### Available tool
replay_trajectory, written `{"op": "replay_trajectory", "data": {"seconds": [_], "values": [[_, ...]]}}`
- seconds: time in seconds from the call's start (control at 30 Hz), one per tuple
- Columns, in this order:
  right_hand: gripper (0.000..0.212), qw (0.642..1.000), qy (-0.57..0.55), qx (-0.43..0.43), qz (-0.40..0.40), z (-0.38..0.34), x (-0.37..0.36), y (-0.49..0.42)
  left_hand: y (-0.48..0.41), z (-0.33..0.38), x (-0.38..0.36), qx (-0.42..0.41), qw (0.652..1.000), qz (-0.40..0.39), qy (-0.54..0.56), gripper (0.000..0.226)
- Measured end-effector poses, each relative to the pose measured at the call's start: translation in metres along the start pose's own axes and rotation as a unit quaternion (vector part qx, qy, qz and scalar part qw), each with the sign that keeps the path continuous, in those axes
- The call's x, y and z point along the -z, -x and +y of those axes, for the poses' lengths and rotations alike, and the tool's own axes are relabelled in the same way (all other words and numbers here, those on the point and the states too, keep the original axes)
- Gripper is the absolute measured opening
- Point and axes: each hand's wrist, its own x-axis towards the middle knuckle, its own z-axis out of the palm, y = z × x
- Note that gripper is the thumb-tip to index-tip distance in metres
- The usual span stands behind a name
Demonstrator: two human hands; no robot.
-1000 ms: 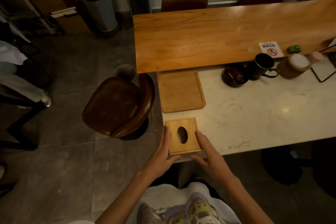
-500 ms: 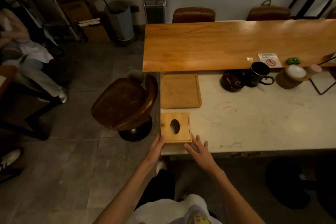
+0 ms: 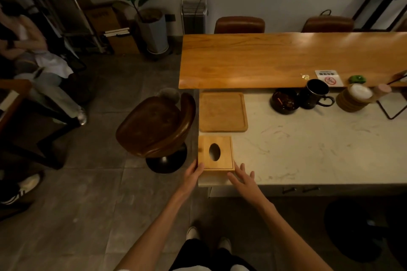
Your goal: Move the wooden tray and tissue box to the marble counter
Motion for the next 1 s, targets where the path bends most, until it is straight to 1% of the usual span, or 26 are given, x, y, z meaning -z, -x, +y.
{"op": "replay_trajectory", "data": {"seconds": [0.1, 0.17, 0.2, 0.3, 0.33, 0.37, 0.4, 0.43, 0.47, 0.5, 0.53, 0.57, 0.63, 0.67, 0.7, 0.73, 0.8, 0.87, 0.93, 0.97, 1.0], "values": [[0.070, 1.000, -0.002, -0.004, 0.005, 0.002, 0.000, 0.000, -0.003, -0.006, 0.004, -0.005, 1.000, -0.017, -0.017, 0.028], [0.073, 1.000, -0.004, -0.007, 0.010, 0.003, -0.002, 0.000, -0.007, -0.006, 0.010, -0.004, 0.999, -0.032, -0.031, 0.036], [0.073, 1.000, -0.003, -0.012, 0.012, 0.003, -0.003, 0.001, -0.007, -0.003, 0.014, 0.001, 0.998, -0.042, -0.041, 0.046], [0.075, 1.000, 0.003, -0.020, 0.013, 0.002, -0.003, 0.001, -0.008, 0.005, 0.023, 0.026, 0.995, -0.067, -0.062, 0.086], [0.075, 1.000, 0.004, -0.021, 0.010, 0.000, 0.000, 0.003, -0.008, 0.007, 0.026, 0.036, 0.994, -0.072, -0.076, 0.094], [0.074, 1.000, -0.006, -0.016, 0.011, -0.002, 0.003, 0.005, -0.007, 0.008, 0.029, 0.035, 0.992, -0.074, -0.093, 0.097], [0.071, 1.000, -0.020, -0.009, 0.023, -0.007, 0.009, 0.008, -0.006, 0.011, 0.029, 0.019, 0.990, -0.067, -0.126, 0.095], [0.066, 0.998, -0.039, 0.006, 0.045, -0.011, 0.014, 0.008, -0.006, 0.014, 0.029, -0.017, 0.984, -0.050, -0.171, 0.088], [0.062, 0.996, -0.036, 0.021, 0.076, -0.019, 0.018, 0.011, -0.006, 0.017, 0.027, -0.061, 0.972, -0.022, -0.224, 0.081], [0.060, 0.992, -0.002, 0.038, 0.117, -0.025, 0.020, 0.010, -0.008, 0.019, 0.026, -0.111, 0.955, 0.005, -0.275, 0.073], [0.060, 0.985, 0.068, 0.049, 0.151, -0.034, 0.020, 0.009, -0.009, 0.023, 0.025, -0.157, 0.929, 0.026, -0.333, 0.067], [0.062, 0.970, 0.155, 0.063, 0.174, -0.042, 0.018, 0.007, -0.012, 0.024, 0.024, -0.195, 0.894, 0.044, -0.400, 0.063], [0.068, 0.943, 0.285, 0.066, 0.160, -0.057, 0.010, 0.004, -0.016, 0.029, 0.022, -0.223, 0.814, 0.048, -0.534, 0.064], [0.071, 0.936, 0.316, 0.058, 0.145, -0.062, 0.007, 0.003, -0.016, 0.032, 0.021, -0.217, 0.783, 0.043, -0.582, 0.065], [0.075, 0.932, 0.333, 0.050, 0.135, -0.064, 0.005, 0.000, -0.018, 0.032, 0.021, -0.210, 0.762, 0.040, -0.612, 0.067], [0.080, 0.933, 0.337, 0.039, 0.120, -0.066, 0.004, -0.001, -0.017, 0.034, 0.020, -0.198, 0.752, 0.032, -0.628, 0.067], [0.092, 0.936, 0.336, 0.026, 0.100, -0.068, 0.004, 0.000, -0.017, 0.038, 0.022, -0.185, 0.747, 0.022, -0.638, 0.067], [0.094, 0.938, 0.333, 0.020, 0.092, -0.069, 0.006, 0.003, -0.013, 0.043, 0.020, -0.173, 0.740, 0.019, -0.650, 0.067], [0.083, 0.942, 0.321, 0.028, 0.094, -0.073, 0.008, 0.009, -0.012, 0.047, 0.017, -0.162, 0.731, 0.015, -0.663, 0.067], [0.073, 0.951, 0.298, 0.019, 0.086, -0.077, 0.014, 0.007, -0.014, 0.053, 0.018, -0.142, 0.742, 0.010, -0.655, 0.065], [0.064, 0.960, 0.265, 0.011, 0.085, -0.083, 0.023, 0.002, -0.018, 0.065, 0.018, -0.123, 0.735, 0.001, -0.666, 0.061]]}}
